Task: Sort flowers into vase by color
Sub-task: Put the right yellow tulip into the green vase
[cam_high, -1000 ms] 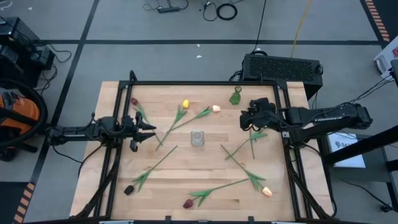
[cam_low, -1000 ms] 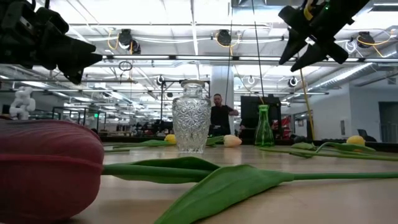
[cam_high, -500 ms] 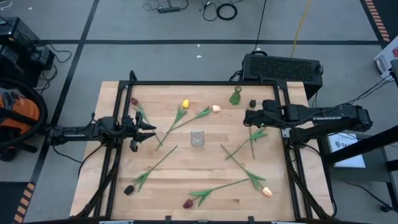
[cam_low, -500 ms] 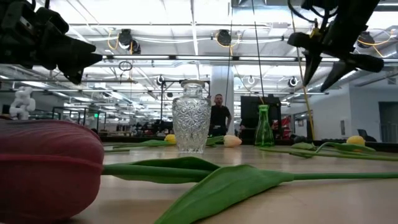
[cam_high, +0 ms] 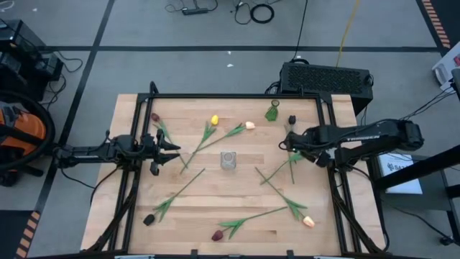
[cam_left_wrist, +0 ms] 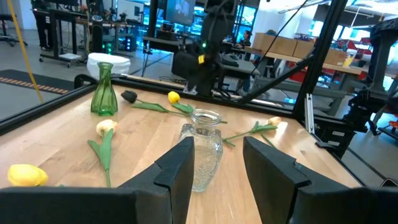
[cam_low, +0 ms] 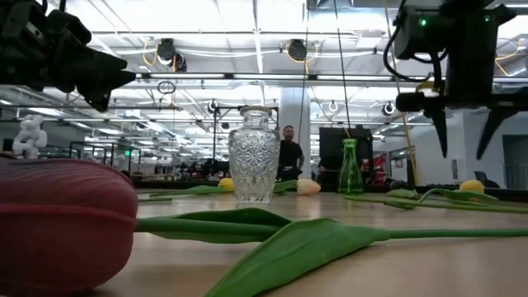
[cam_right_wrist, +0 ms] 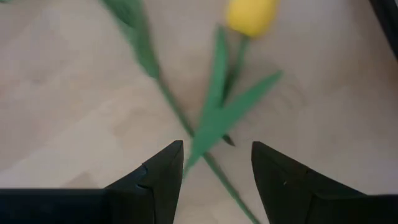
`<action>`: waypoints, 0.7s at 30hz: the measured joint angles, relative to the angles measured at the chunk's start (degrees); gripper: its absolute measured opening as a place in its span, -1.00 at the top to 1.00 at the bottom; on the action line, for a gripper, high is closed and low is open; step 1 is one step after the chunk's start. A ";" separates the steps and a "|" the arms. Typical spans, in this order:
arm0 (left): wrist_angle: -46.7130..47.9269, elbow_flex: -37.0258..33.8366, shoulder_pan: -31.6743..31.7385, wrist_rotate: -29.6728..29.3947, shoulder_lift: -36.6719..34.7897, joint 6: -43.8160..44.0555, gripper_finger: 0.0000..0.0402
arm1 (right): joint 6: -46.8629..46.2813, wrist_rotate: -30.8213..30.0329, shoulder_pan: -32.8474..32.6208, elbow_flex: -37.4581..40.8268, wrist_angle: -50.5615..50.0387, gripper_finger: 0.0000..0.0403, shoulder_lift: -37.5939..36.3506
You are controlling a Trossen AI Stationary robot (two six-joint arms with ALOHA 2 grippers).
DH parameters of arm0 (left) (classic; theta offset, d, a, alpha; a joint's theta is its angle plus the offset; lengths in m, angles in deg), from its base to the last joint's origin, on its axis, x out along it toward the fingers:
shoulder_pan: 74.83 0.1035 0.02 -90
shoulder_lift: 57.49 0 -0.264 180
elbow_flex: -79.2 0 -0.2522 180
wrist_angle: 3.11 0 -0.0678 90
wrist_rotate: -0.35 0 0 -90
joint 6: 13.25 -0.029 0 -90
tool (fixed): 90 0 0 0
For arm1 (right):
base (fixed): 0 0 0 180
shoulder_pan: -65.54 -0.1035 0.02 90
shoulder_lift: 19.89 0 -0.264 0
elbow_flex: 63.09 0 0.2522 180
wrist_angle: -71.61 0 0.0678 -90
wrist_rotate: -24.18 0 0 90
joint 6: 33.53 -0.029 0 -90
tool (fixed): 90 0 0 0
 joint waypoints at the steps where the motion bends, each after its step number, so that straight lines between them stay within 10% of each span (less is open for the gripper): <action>1: 0.00 0.00 0.00 0.00 0.00 0.00 0.27 | -1.06 0.65 0.00 0.30 0.27 0.09 0.52; 21: -0.02 0.00 -0.02 0.00 0.00 0.00 0.27 | -5.72 0.14 5.76 0.57 4.61 0.09 11.72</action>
